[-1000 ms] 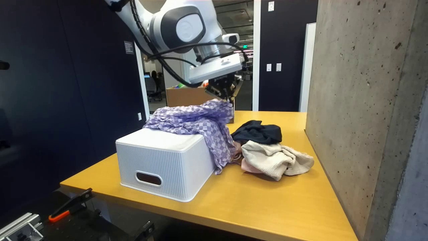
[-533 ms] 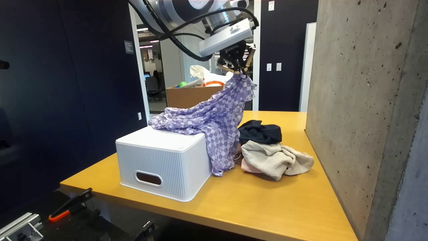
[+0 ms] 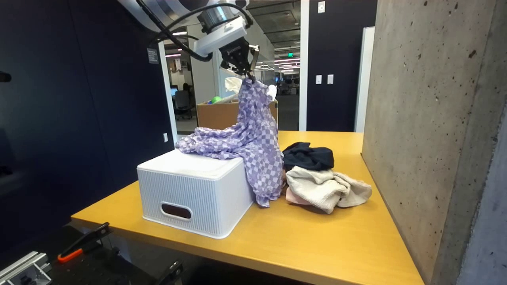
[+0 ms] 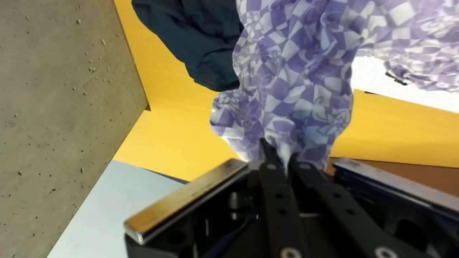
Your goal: Put the purple cloth on the white basket
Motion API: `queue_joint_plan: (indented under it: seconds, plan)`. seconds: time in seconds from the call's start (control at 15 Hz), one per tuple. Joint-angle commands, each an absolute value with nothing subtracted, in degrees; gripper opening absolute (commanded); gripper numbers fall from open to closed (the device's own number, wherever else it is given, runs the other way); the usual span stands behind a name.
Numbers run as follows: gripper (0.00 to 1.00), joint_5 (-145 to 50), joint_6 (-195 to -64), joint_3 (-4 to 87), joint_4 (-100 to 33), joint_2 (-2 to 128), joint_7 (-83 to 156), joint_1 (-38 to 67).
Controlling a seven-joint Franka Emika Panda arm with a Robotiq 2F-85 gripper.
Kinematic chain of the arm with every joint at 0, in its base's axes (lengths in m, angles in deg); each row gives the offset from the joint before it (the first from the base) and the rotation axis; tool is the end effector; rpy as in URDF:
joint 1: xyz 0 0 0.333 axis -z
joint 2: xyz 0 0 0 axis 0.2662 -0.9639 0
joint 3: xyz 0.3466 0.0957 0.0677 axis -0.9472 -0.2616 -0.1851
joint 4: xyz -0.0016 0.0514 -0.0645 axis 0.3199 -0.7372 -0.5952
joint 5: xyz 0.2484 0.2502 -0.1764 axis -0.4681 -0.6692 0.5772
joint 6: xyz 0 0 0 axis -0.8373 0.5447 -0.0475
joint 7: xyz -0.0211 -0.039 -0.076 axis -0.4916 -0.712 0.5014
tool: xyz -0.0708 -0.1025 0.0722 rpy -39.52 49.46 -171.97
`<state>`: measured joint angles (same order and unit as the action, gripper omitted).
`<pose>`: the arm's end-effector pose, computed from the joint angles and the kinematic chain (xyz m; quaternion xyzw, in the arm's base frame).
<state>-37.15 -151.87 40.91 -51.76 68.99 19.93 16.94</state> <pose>0.6722 -0.0524 0.4821 0.9385 0.1423 0.2894 0.1230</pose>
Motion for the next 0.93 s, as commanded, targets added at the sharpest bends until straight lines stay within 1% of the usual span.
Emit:
queue_joint_plan:
  seconds: [0.0,0.2,0.4,0.67,0.87]
  plan:
    - [0.01,-31.9,-142.8,40.8,-58.5,80.9,29.0,14.0]
    - [0.01,-35.2,-131.3,37.2,-59.1,88.3,30.6,13.0]
    - [0.01,-38.4,-121.6,34.0,-57.7,90.9,33.0,11.7]
    - [0.01,-45.4,-109.7,30.5,-56.7,91.8,35.4,9.0]
    - [0.01,-51.1,-103.9,28.9,-55.5,90.8,35.4,6.9]
